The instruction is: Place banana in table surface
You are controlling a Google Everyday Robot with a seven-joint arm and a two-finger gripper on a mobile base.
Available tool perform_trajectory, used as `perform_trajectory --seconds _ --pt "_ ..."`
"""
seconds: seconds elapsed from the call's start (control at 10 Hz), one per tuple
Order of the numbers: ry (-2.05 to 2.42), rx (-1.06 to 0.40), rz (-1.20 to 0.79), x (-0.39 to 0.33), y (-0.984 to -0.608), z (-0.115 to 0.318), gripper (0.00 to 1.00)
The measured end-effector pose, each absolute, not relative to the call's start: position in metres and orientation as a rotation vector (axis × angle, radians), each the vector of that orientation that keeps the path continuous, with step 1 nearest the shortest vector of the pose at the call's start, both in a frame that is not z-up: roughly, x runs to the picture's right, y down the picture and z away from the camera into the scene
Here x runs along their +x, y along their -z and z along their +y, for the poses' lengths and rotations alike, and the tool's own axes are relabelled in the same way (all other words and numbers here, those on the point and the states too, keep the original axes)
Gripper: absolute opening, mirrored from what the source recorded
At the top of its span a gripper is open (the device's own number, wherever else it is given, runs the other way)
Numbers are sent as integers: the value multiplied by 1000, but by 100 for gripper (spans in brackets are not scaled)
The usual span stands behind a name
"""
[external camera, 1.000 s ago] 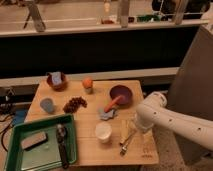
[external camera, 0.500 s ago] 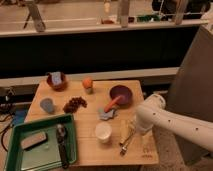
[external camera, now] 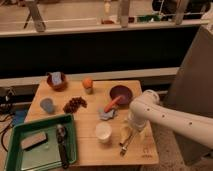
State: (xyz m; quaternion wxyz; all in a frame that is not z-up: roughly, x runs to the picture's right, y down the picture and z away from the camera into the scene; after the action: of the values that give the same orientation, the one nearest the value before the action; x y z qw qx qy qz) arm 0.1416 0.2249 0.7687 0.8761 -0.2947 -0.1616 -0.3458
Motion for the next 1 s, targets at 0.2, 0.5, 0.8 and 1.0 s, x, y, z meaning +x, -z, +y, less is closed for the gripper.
perform_trajectory --seconds 0.2,0.5,0.8,1.0 --pt "897 -582 -396 125 -771 225 80" --pt "1193 -570 -443 106 -778 232 80" --pt "1326 -583 -469 106 -788 235 80" --pt "1357 -581 -498 105 -791 235 80"
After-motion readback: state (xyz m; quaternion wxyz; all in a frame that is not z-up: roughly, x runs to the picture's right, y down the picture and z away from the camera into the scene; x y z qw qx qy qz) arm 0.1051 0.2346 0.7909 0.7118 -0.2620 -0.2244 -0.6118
